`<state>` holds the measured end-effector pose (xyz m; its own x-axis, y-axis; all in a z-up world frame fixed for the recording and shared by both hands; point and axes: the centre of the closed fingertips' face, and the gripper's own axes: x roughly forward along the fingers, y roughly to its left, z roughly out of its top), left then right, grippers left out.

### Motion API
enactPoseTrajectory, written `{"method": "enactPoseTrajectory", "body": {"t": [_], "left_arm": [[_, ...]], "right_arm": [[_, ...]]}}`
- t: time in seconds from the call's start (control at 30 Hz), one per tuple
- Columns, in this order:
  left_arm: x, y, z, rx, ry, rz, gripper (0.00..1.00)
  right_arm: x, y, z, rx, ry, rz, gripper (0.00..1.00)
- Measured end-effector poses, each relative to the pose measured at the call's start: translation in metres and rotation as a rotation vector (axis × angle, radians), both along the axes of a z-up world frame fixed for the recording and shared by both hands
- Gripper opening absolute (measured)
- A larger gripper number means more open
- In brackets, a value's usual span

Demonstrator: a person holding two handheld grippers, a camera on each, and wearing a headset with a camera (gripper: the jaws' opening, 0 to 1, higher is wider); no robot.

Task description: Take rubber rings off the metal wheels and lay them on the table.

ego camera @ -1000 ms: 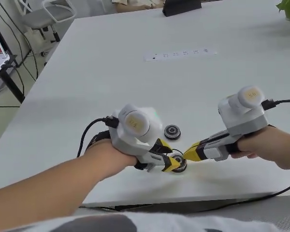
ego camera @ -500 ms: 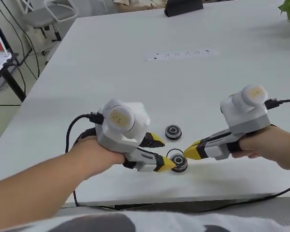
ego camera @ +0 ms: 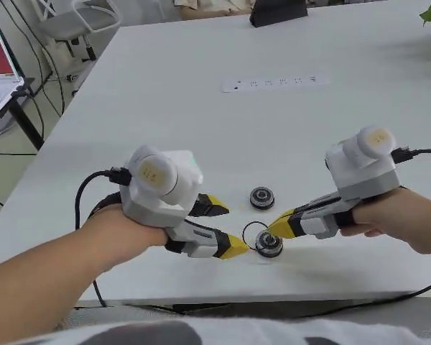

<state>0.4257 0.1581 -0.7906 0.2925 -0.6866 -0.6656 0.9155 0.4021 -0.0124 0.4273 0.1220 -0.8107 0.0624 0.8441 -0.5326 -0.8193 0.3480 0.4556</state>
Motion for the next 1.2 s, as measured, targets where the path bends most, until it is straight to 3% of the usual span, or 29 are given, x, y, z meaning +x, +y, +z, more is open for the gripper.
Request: {"method": "enactPoseTrajectory", "body": {"t": [0.67,1.2], "left_arm": [[-0.001,0.040,0.010,0.000,-0.003,0.073,0.46],[-0.004,0.052,0.010,0.008,-0.003,0.092,0.48]], "right_arm": [[-0.002,0.034,-0.002,0.001,-0.006,0.050,0.00],[0.005,0.047,-0.018,-0.041,-0.028,0.048,0.00]]}}
